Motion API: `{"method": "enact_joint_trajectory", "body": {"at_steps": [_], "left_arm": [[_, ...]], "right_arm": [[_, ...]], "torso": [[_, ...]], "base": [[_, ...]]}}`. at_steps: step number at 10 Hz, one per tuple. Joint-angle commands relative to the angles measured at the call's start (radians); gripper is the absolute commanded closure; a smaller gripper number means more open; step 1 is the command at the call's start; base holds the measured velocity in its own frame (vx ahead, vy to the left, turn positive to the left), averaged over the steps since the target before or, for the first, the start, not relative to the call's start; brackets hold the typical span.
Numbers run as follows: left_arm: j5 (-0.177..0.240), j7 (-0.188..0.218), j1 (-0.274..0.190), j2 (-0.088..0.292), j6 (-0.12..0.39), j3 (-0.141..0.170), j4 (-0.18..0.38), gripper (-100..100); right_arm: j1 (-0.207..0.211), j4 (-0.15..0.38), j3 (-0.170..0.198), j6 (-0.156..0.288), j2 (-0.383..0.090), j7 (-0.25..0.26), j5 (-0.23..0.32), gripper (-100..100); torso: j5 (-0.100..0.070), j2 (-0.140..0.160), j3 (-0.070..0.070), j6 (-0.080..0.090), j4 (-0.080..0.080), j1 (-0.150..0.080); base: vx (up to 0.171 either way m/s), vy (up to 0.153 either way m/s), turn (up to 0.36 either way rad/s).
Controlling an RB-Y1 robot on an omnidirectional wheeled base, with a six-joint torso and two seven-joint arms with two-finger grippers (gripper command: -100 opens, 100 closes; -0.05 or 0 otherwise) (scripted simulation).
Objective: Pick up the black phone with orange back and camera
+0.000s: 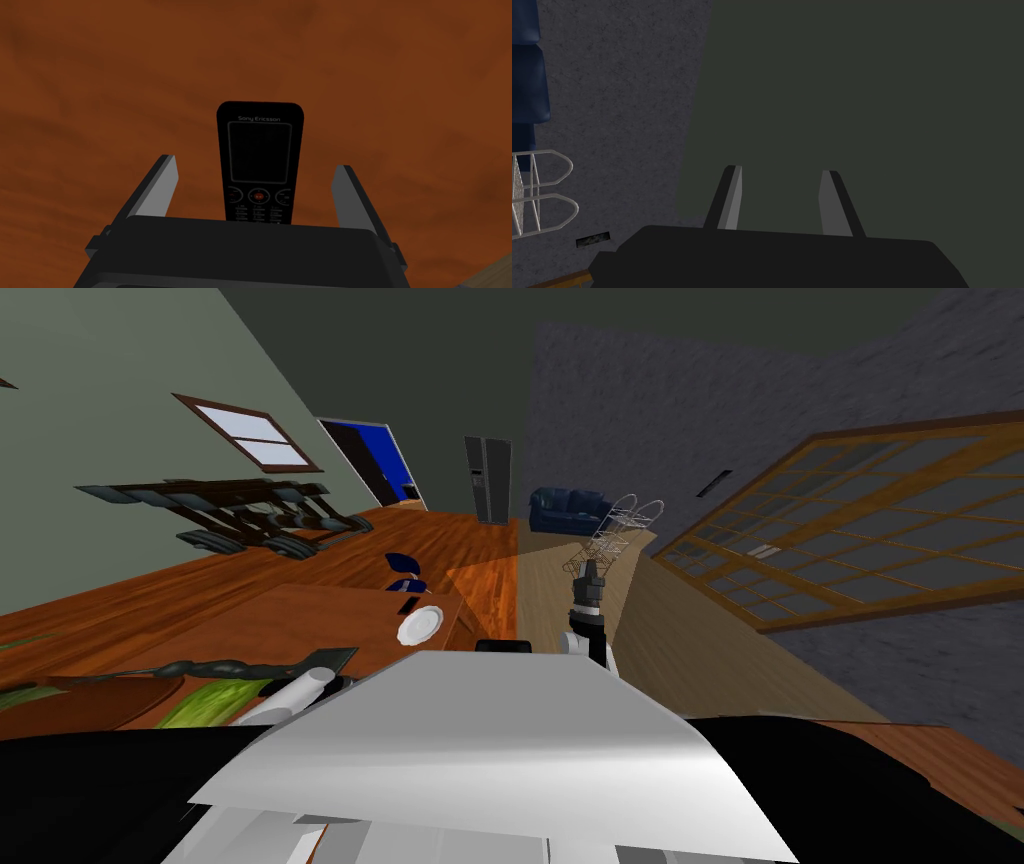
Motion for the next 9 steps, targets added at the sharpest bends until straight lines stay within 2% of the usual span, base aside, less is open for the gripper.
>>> {"method": "enact_joint_trajectory", "body": {"at_steps": [1, 2, 3, 4, 5, 6, 7, 9], "left_arm": [[0.014, -0.007, -0.042, 0.011, -0.015, -0.018, 0.050, -100], [0.014, -0.007, -0.042, 0.011, -0.015, -0.018, 0.068, -100], [0.030, -0.014, -0.081, 0.022, -0.028, -0.033, 0.101, -100], [0.030, -0.014, -0.081, 0.022, -0.028, -0.033, 0.130, -100], [0.046, -0.022, -0.120, 0.034, -0.041, -0.049, 0.172, -100], [0.046, -0.022, -0.120, 0.034, -0.041, -0.049, 0.193, -100], [0.062, -0.030, -0.159, 0.046, -0.054, -0.065, 0.227, -100], [0.062, -0.030, -0.159, 0.046, -0.054, -0.065, 0.255, -100]], "right_arm": [[0.000, 0.000, 0.000, 0.000, 0.000, 0.000, 0.000, 0], [0.000, 0.000, 0.000, 0.000, 0.000, 0.000, 0.000, 0], [0.000, 0.000, 0.000, 0.000, 0.000, 0.000, 0.000, 0], [0.000, 0.000, 0.000, 0.000, 0.000, 0.000, 0.000, 0], [0.000, 0.000, 0.000, 0.000, 0.000, 0.000, 0.000, 0], [0.000, 0.000, 0.000, 0.000, 0.000, 0.000, 0.000, 0], [0.000, 0.000, 0.000, 0.000, 0.000, 0.000, 0.000, 0], [0.000, 0.000, 0.000, 0.000, 0.000, 0.000, 0.000, 0]], "torso": [[0.000, 0.000, 0.000, 0.000, 0.000, 0.000], [0.000, 0.000, 0.000, 0.001, 0.000, 0.000], [0.000, 0.001, 0.000, 0.000, 0.000, 0.000], [0.000, 0.002, 0.001, 0.001, 0.000, -0.001], [0.000, 0.002, 0.001, 0.000, 0.000, -0.001], [0.000, 0.002, 0.001, 0.001, 0.000, -0.001], [0.000, 0.002, 0.001, 0.000, 0.000, 0.000], [0.000, 0.002, 0.001, 0.000, 0.000, -0.001]], "base": [[-0.053, -0.008, -0.100], [-0.062, -0.005, -0.084], [-0.086, -0.031, -0.138], [-0.068, -0.024, -0.060], [-0.079, -0.021, -0.109], [-0.069, -0.005, -0.059], [-0.079, -0.014, -0.117], [-0.053, -0.018, -0.029]]}}
